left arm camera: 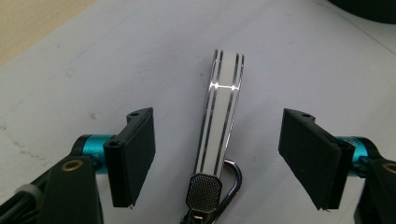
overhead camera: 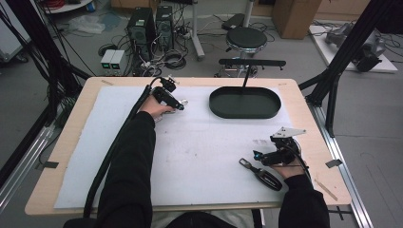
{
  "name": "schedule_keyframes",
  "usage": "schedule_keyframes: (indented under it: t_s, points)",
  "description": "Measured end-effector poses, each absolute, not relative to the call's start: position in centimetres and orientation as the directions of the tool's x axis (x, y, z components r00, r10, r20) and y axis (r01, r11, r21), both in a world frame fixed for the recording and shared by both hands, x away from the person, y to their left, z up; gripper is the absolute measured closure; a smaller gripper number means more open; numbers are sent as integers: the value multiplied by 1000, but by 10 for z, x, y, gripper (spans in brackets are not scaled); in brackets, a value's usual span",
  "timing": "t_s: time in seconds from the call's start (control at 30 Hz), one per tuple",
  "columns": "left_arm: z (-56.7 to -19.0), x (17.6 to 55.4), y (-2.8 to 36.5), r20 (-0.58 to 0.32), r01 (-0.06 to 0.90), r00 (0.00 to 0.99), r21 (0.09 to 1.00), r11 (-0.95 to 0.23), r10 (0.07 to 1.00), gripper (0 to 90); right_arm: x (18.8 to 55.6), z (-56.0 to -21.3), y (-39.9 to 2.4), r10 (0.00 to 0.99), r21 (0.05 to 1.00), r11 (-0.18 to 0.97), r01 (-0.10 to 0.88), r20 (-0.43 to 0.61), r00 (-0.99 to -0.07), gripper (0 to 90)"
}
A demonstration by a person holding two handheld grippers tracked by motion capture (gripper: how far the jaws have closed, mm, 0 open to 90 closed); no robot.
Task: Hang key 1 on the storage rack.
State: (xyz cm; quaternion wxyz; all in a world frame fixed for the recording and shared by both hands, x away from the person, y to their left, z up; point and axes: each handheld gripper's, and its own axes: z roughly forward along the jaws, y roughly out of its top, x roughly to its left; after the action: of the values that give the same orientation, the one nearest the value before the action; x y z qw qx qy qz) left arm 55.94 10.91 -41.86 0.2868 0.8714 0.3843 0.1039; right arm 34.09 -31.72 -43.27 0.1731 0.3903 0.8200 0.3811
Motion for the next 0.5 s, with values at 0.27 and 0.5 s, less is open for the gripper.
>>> schedule_keyframes:
  t_s: [0.27,0.5]
  points:
    - [-424,561,112,-75,646,669,551,-529,739,521,340,-433,-317,774,757,407,510,10,-633,14]
    - [-423,557,106,-34,641,665,540,-546,746,746,340,-433,-317,773,760,409,504,5,-635,14]
